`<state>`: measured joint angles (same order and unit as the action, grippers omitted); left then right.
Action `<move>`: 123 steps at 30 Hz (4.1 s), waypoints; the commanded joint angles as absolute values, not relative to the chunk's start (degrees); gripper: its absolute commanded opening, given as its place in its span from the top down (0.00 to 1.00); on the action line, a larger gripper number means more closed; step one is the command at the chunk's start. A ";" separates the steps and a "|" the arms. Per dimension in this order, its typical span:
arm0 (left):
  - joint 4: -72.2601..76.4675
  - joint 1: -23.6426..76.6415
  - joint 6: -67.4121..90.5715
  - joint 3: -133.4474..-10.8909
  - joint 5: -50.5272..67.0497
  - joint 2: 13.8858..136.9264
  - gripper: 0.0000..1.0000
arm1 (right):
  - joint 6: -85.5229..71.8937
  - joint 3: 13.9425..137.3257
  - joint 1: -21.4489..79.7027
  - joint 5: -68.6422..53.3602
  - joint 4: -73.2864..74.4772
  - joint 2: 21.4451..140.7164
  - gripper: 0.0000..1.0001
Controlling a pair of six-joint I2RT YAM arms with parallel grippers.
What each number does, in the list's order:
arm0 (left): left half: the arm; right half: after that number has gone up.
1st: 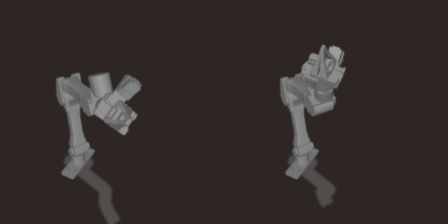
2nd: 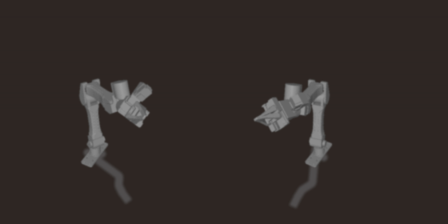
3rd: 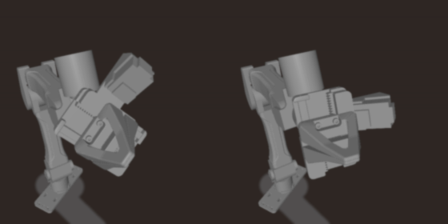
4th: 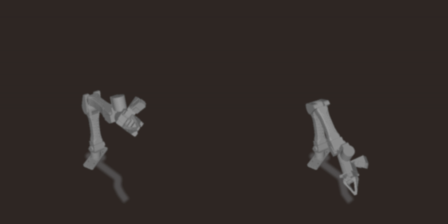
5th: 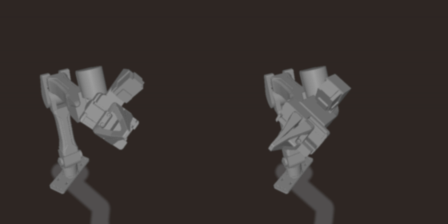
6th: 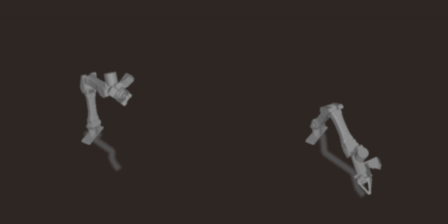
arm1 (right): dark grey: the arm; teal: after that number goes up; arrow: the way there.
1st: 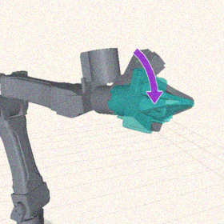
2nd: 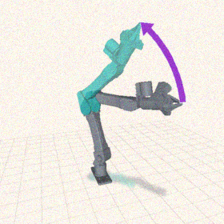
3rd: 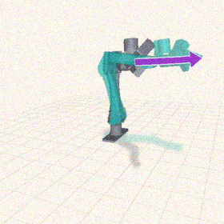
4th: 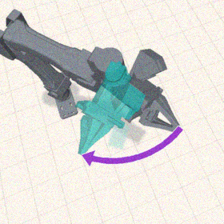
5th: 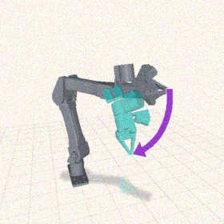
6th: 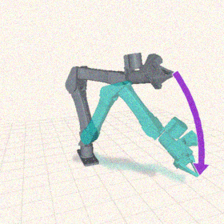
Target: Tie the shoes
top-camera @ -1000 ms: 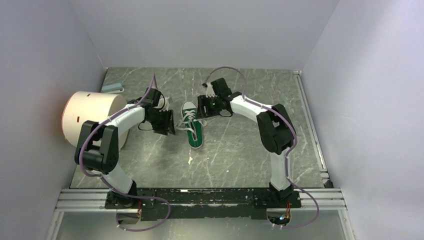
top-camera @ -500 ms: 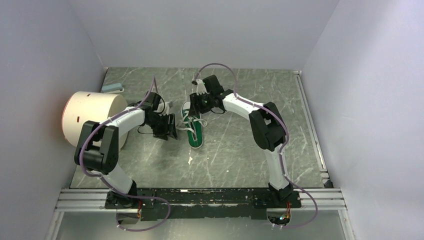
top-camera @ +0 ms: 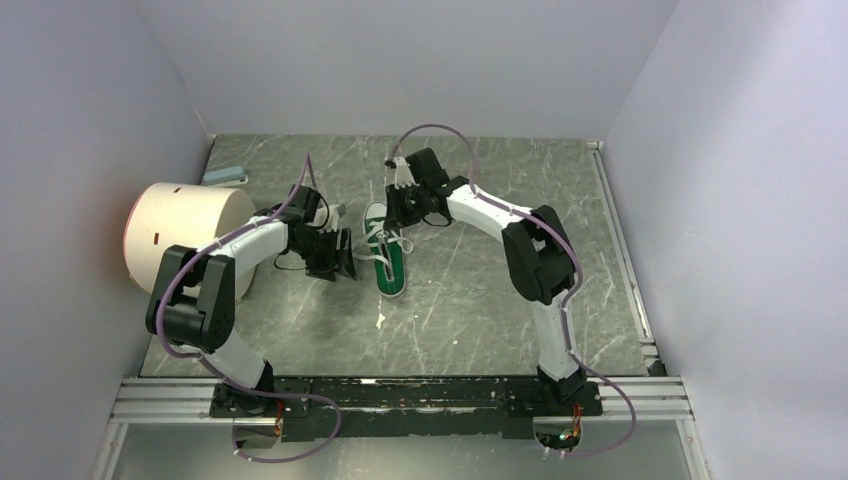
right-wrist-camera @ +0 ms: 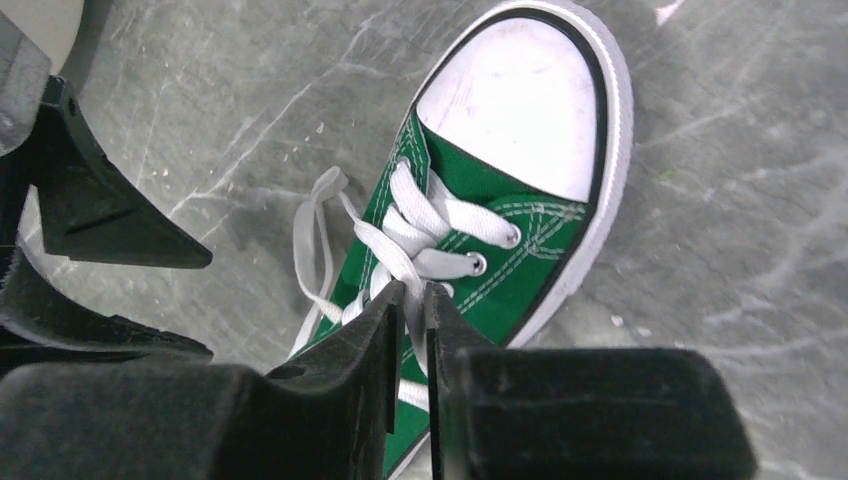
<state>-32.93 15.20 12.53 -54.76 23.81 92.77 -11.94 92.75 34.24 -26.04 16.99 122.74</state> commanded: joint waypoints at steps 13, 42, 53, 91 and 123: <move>-28.82 15.17 12.35 -55.56 27.36 92.87 0.07 | -29.30 83.86 29.44 9.66 32.71 108.29 1.00; -34.07 19.84 41.97 -69.84 2.57 110.92 0.51 | -25.42 61.48 26.94 -4.22 16.96 93.44 0.36; -38.02 23.29 22.12 -67.58 -11.77 111.82 0.85 | -23.29 66.98 28.26 -7.37 18.35 101.33 0.32; -45.93 23.47 6.69 -66.74 -18.62 87.99 0.20 | -15.20 71.54 28.32 13.59 37.16 95.82 0.45; -4.01 23.38 -10.10 -48.63 14.35 94.31 0.52 | 4.85 49.00 31.14 -22.41 -6.61 84.86 0.25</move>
<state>-6.04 23.70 -10.50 -50.04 10.92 96.42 -6.22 59.11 29.52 -15.88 14.17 85.80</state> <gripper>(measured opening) 0.497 0.730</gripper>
